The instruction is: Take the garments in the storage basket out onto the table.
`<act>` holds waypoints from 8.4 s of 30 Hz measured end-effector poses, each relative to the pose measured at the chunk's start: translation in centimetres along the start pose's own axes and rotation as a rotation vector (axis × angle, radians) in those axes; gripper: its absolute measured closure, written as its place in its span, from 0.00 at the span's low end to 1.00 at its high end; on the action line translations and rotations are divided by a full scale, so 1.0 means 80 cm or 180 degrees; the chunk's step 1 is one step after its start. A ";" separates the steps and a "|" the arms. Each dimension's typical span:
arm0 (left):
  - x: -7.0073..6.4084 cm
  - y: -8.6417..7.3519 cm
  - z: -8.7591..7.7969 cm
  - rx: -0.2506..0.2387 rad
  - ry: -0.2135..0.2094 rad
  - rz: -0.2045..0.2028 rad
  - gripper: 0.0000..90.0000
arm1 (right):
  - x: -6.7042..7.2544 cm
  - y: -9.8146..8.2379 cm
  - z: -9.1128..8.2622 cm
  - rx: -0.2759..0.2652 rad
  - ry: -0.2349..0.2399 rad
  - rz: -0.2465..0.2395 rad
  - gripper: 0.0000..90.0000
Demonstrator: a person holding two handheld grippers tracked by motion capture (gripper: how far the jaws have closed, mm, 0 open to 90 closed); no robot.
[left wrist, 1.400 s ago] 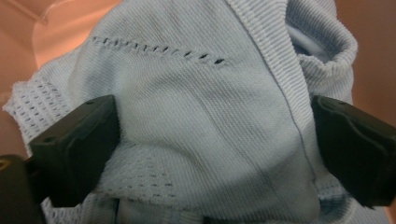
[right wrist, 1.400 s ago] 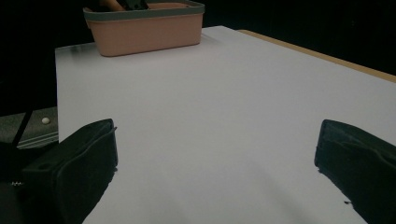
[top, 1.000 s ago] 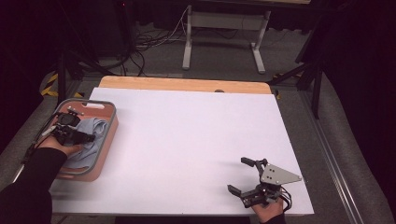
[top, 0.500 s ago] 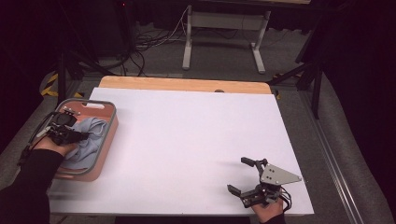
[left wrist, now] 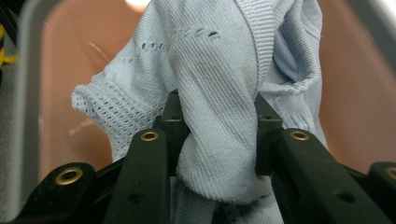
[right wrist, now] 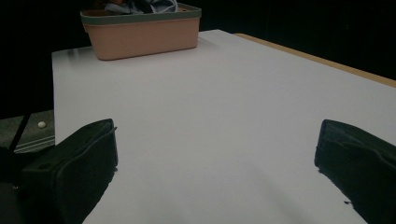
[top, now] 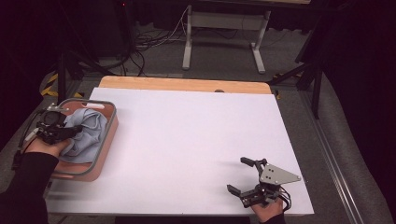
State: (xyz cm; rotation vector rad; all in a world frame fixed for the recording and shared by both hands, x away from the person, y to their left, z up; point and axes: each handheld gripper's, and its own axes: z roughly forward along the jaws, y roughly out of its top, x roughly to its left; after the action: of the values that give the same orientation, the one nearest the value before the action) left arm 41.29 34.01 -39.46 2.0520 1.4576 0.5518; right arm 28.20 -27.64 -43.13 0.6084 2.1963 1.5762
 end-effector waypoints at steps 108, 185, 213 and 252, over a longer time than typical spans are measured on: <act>-0.244 0.039 -0.061 -0.2271 -0.1767 0.0502 0.72 | 0.004 -0.002 -0.013 -0.0032 -0.0056 -0.0007 0.00; -0.362 0.033 0.101 -0.1383 -0.1766 0.0632 0.55 | 0.000 -0.004 -0.014 -0.0044 -0.0034 0.0018 0.00; -0.358 0.039 0.062 -0.1488 -0.1894 0.0795 0.05 | 0.000 -0.004 -0.012 -0.0035 -0.0012 -0.0001 0.00; -0.274 -0.008 -0.001 -0.1325 -0.1973 0.1014 0.03 | 0.000 -0.005 -0.007 -0.0009 0.0032 0.0031 0.00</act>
State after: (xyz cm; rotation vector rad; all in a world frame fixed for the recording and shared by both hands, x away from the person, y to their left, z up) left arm 33.64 13.44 -40.03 1.8814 0.6055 0.2648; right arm 27.85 -28.20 -43.32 0.6126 2.2013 1.5901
